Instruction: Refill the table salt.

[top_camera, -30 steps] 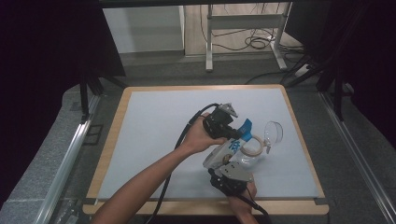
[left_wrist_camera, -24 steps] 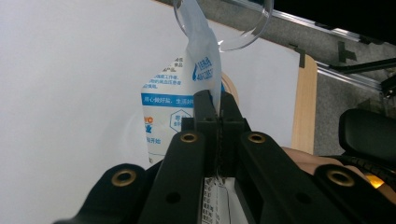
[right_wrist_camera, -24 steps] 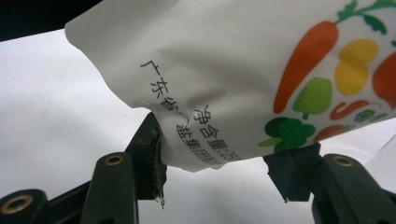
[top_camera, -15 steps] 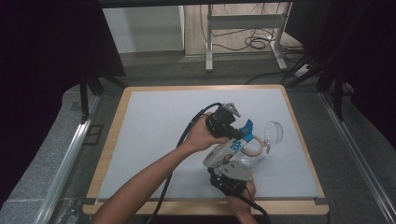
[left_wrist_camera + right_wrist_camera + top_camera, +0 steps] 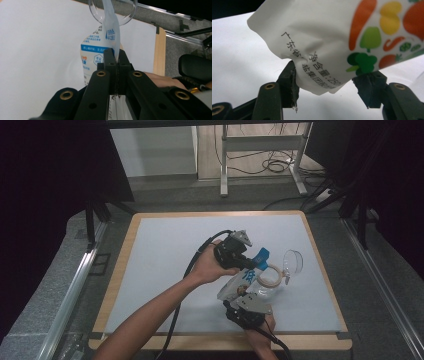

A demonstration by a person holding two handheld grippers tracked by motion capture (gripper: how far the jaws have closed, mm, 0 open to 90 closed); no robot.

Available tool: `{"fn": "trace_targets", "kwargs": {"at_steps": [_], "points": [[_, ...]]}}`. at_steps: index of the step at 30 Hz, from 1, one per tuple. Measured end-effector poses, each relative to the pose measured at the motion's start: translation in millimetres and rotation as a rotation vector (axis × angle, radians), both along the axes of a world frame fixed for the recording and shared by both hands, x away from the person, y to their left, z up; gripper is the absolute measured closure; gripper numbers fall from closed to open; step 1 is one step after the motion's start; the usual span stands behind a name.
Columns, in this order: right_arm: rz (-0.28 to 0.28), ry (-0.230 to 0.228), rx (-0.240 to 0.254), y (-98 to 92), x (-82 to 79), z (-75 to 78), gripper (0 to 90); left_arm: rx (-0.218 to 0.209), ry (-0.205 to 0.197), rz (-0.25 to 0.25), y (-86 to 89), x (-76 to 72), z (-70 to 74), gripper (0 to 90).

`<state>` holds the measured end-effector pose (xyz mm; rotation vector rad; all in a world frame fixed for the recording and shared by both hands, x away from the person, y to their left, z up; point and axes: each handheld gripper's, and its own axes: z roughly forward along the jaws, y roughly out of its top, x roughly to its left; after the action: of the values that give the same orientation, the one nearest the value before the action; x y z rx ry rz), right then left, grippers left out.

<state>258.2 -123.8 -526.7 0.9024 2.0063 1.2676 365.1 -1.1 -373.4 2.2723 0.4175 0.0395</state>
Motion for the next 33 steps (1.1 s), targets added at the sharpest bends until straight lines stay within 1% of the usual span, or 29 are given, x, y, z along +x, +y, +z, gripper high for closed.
{"fn": "trace_targets", "kwargs": {"at_steps": [3, 5, 6, 7, 8, 10, 14, 16, 19, 22, 23, 24, 27, 28, 30, 32, 33], "points": [[0.026, 0.005, 0.010, -2.4, 1.7, 0.0, 39.6, -0.005, -0.008, -0.007, 4.6, -1.9, 2.9, 90.0], [0.032, 0.007, 0.015, -3.3, 2.2, 0.4, 39.0, -0.005, -0.010, -0.007, 6.0, -2.3, 4.1, 90.0], [0.034, 0.013, 0.022, -3.9, 2.2, 0.6, 38.5, -0.017, -0.014, -0.012, 8.3, -3.2, 5.7, 90.0], [0.043, 0.006, 0.030, -5.8, 3.8, 1.0, 37.6, -0.018, -0.018, -0.014, 9.5, -3.8, 6.7, 90.0], [0.069, 0.007, 0.044, -9.2, 5.6, 1.5, 35.7, -0.028, -0.023, -0.020, 12.9, -4.6, 8.8, 90.0], [0.089, 0.008, 0.054, -12.3, 7.5, 1.8, 34.3, -0.035, -0.025, -0.024, 16.3, -5.0, 10.3, 90.0], [0.112, 0.032, 0.080, -17.7, 11.7, 1.7, 33.1, -0.046, -0.027, -0.034, 19.8, -6.6, 12.4, 90.0], [0.111, 0.035, 0.077, -19.9, 13.4, 1.7, 32.3, -0.047, -0.034, -0.041, 21.9, -9.0, 14.3, 90.0], [0.106, 0.053, 0.086, -21.7, 15.2, 1.6, 31.8, -0.047, -0.039, -0.051, 23.9, -11.0, 16.3, 90.0], [0.099, 0.040, 0.074, -22.0, 15.1, 2.3, 33.0, -0.049, -0.043, -0.051, 24.8, -10.9, 17.7, 90.0], [0.096, 0.020, 0.061, -21.7, 14.3, 3.2, 34.8, -0.049, -0.043, -0.053, 24.8, -10.5, 17.8, 90.0], [0.091, 0.012, 0.052, -20.9, 13.0, 3.9, 36.0, -0.052, -0.040, -0.050, 24.1, -9.7, 17.9, 90.0], [0.061, 0.001, 0.042, -17.6, 7.6, 5.7, 39.9, -0.042, -0.042, -0.042, 20.2, -5.6, 17.1, 90.0], [0.038, 0.005, 0.043, -16.0, 4.9, 6.1, 40.8, -0.038, -0.038, -0.039, 18.1, -4.1, 16.5, 90.0], [0.019, 0.004, 0.049, -15.2, 2.9, 5.5, 41.8, -0.028, -0.036, -0.032, 14.0, -1.5, 15.9, 90.0], [-0.027, 0.001, 0.062, -12.3, -0.8, 5.4, 42.3, -0.012, -0.038, -0.031, 9.6, 1.7, 16.2, 90.0], [-0.037, 0.001, 0.069, -11.1, -2.1, 5.4, 42.6, -0.008, -0.037, -0.032, 7.1, 3.3, 16.2, 90.0]]}}
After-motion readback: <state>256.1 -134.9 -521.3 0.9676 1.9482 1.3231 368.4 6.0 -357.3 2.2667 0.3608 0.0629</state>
